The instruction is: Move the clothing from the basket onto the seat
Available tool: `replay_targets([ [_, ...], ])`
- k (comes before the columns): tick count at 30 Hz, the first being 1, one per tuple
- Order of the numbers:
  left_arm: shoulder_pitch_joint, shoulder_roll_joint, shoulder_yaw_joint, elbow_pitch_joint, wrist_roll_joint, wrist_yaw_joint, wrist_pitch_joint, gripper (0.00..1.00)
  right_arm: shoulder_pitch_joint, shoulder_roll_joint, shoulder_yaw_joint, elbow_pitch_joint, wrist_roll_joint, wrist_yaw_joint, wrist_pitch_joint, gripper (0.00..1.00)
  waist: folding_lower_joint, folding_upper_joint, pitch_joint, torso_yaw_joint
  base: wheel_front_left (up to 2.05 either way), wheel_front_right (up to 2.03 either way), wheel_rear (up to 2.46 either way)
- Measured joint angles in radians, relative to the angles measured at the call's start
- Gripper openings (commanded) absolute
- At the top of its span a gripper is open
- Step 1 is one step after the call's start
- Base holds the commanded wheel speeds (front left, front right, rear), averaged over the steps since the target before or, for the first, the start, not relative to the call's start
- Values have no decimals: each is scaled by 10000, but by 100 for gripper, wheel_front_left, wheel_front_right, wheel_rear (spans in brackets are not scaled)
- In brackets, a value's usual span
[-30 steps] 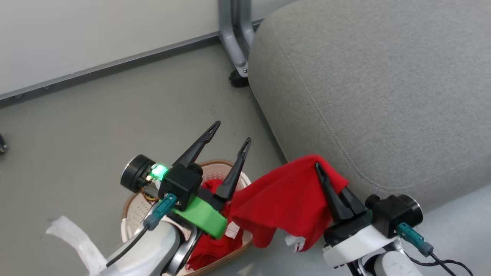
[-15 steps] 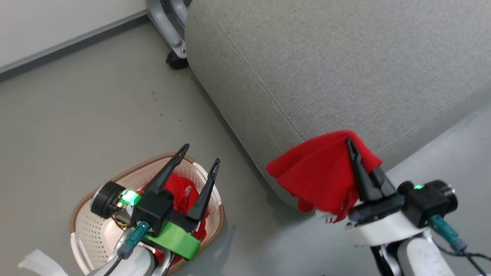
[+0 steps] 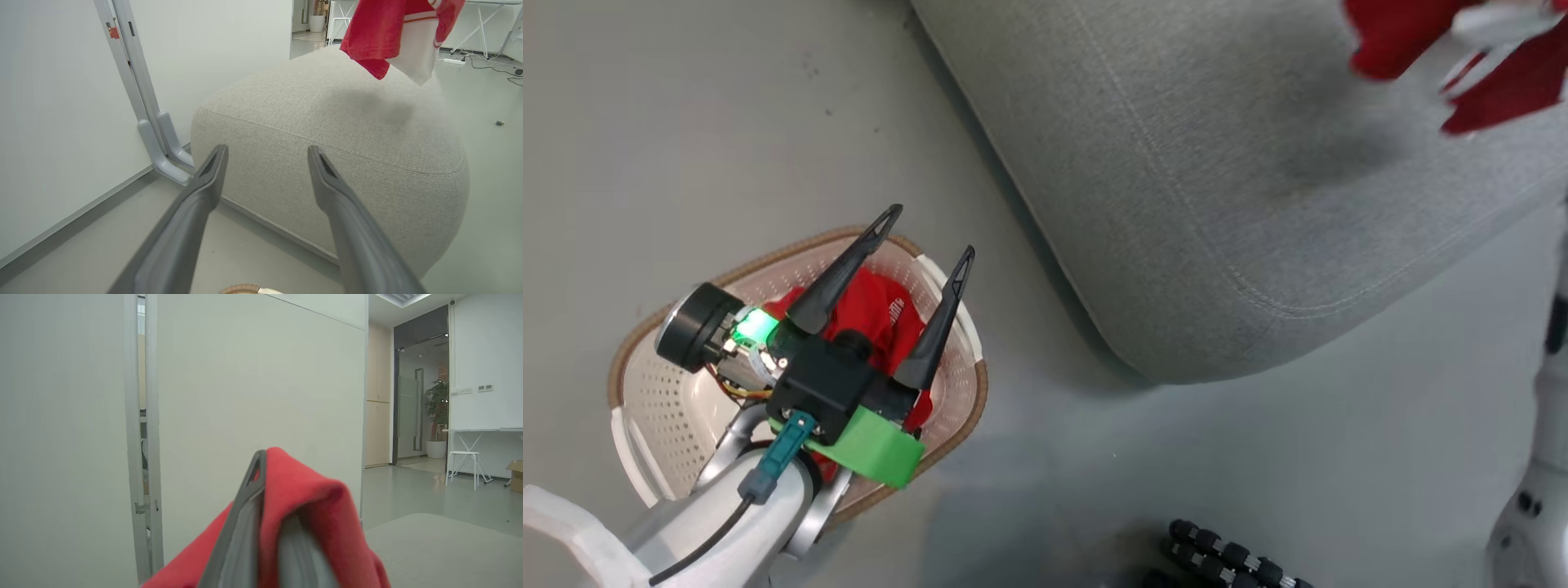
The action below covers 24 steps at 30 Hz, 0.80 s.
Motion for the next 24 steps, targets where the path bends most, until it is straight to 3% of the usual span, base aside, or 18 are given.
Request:
replay_targets([
  [2,-48,21,104,-159,-86,6,102,100,-855,-577,-282,598,-77,2,0,0,0,0,407,176,0,0,0],
  [8,-396,73,171,-443,-71,-13,209,100,-2220,-1221,-984,2468,-968,2,-2,0,0,0,1510,799,0,0,0],
  [14,-536,-88,134,-303,-56,-4,194,100,-2193,-531,-1818,4107,-1572,2,0,0,0,0,2240,1465,0,0,0],
  [15,-535,-148,150,-182,-71,88,194,100,-2029,-368,-2038,4266,-1620,4,0,10,0,0,2319,1581,0,0,0],
  [16,-526,-215,165,-86,-98,161,178,100,-1785,-222,-2236,4291,-1620,2,0,84,0,0,2377,1689,0,0,0],
  [17,-500,-328,215,23,-198,245,146,100,-1498,-102,-2424,4224,-1609,4,2,100,0,0,2414,1794,0,0,0],
  [24,-140,-779,303,988,-527,445,-403,100,1129,468,-3152,3195,-1944,2,0,100,-1,0,2059,2216,0,0,0],
])
